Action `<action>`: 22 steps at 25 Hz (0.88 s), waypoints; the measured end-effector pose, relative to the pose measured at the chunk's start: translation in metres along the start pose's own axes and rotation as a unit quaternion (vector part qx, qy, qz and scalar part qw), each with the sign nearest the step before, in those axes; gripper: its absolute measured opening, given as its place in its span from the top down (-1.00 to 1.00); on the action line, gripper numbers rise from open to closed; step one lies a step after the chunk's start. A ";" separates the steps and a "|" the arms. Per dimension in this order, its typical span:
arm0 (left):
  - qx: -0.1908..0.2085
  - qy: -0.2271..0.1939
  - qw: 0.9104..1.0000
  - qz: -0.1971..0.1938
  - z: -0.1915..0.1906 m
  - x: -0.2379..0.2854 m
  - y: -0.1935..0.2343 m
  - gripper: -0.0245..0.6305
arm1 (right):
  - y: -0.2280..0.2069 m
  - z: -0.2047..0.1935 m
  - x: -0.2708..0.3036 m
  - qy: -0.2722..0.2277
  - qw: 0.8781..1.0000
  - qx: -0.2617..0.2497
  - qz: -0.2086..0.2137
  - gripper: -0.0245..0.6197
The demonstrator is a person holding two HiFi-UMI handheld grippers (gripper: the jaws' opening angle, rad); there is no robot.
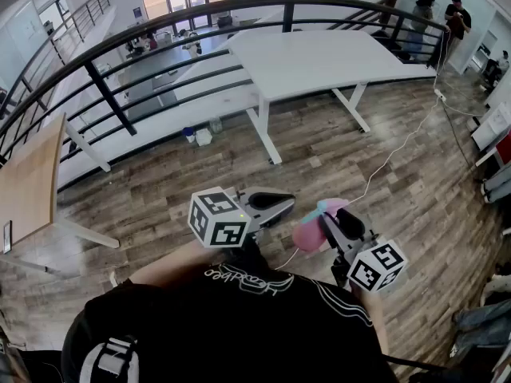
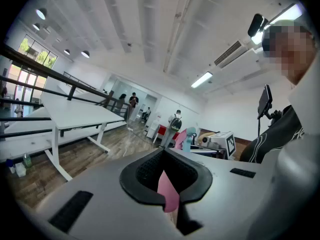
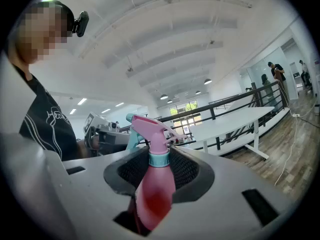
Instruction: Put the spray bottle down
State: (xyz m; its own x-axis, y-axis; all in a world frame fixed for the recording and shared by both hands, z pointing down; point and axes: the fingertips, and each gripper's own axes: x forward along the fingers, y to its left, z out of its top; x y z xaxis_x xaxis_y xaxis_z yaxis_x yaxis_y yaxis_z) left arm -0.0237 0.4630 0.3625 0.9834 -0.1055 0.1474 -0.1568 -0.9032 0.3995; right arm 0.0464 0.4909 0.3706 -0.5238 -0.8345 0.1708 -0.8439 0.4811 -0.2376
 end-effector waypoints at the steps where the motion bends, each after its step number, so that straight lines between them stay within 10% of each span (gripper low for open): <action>1: 0.000 0.000 1.000 0.000 0.000 -0.002 -0.003 0.90 | 0.003 0.000 -0.002 0.000 1.000 -0.001 0.000 0.51; 22: -0.002 0.000 1.000 -0.002 -0.006 -0.014 -0.026 0.90 | 0.020 -0.001 -0.017 -0.004 1.000 -0.019 -0.004 0.51</action>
State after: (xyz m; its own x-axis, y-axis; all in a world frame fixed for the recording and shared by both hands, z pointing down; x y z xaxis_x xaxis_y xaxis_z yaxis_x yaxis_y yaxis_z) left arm -0.0340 0.4901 0.3556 0.9840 -0.1014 0.1465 -0.1530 -0.9024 0.4029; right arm 0.0380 0.5154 0.3640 -0.5158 -0.8408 0.1645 -0.8521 0.4835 -0.2005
